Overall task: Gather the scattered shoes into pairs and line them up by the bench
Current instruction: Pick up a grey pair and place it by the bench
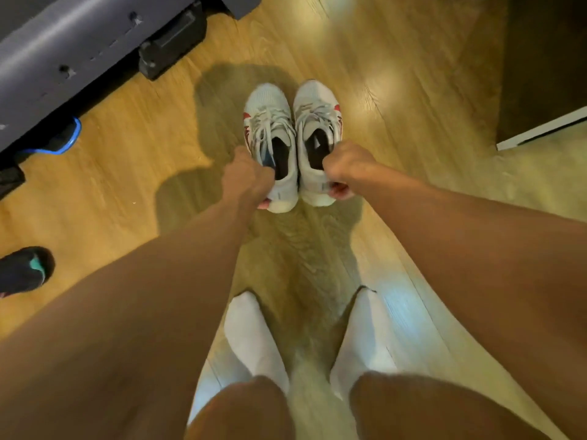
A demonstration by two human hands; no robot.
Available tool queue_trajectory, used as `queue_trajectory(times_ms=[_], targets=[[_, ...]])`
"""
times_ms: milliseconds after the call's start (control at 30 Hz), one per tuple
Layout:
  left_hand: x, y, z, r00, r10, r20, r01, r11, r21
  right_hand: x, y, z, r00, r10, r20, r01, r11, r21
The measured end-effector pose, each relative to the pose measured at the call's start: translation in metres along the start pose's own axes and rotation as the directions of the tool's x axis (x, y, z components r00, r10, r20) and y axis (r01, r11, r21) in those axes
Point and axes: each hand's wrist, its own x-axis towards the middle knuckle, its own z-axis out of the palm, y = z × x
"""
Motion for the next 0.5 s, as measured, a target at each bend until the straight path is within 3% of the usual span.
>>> queue_trajectory(times_ms=[133,300,433,500], targets=[[-0.093,0.05,-0.055,0.994,0.107,0.038,-0.112,0.979,0.173,-0.097,-0.023,-0.046,0.995,0.097,-0.022,-0.097,0.995,0.037],[-0.229,0.136,-0.135,0.983,0.126,0.132,-0.148,0.973,0.177,-0.254,-0.067,-0.135,0.972,0.227,-0.058,-0.218,0.968,0.127],[-0.32,0.202,-0.185,0.945,0.13,0.3,-0.144,0.989,0.027,-0.369,-0.093,-0.2,0.963,0.255,-0.09,-0.242,0.962,0.13],[-0.352,0.231,-0.21,0.935,0.158,0.318,-0.208,0.969,0.131,-0.42,-0.101,-0.224,0.968,0.226,-0.108,-0.217,0.972,0.085]])
